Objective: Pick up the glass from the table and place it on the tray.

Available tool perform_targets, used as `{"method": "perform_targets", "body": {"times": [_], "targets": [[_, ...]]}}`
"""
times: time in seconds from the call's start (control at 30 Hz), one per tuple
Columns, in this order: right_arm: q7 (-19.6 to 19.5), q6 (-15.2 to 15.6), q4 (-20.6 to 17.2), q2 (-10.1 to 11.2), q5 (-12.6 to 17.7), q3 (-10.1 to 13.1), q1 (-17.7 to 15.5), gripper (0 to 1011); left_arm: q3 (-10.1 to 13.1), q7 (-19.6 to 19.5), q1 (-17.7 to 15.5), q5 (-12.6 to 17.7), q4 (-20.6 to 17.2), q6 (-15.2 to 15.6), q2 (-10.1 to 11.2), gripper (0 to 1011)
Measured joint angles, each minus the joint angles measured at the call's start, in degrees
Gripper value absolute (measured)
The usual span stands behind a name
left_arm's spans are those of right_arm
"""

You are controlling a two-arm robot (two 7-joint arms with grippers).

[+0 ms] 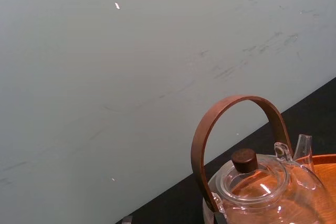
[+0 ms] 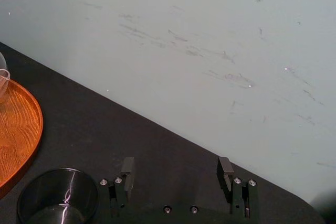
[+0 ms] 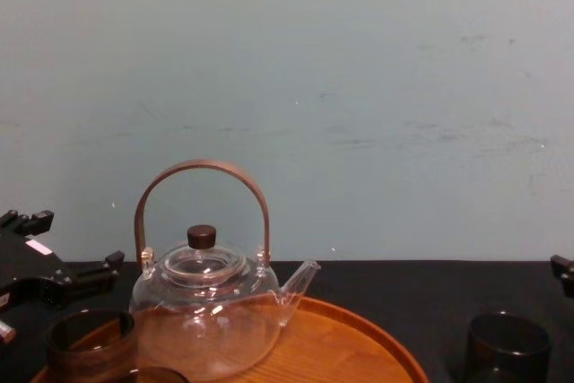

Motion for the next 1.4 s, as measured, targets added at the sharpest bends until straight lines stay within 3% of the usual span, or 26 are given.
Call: {"method": "perform_targets", "body": {"times": [1.4], "targets": [[0.0,0.0,0.0,0.0,0.0,0.0,0.0,1002,0.0,0.0,0.0,0.0,0.0,0.0,0.0,1001]]}}
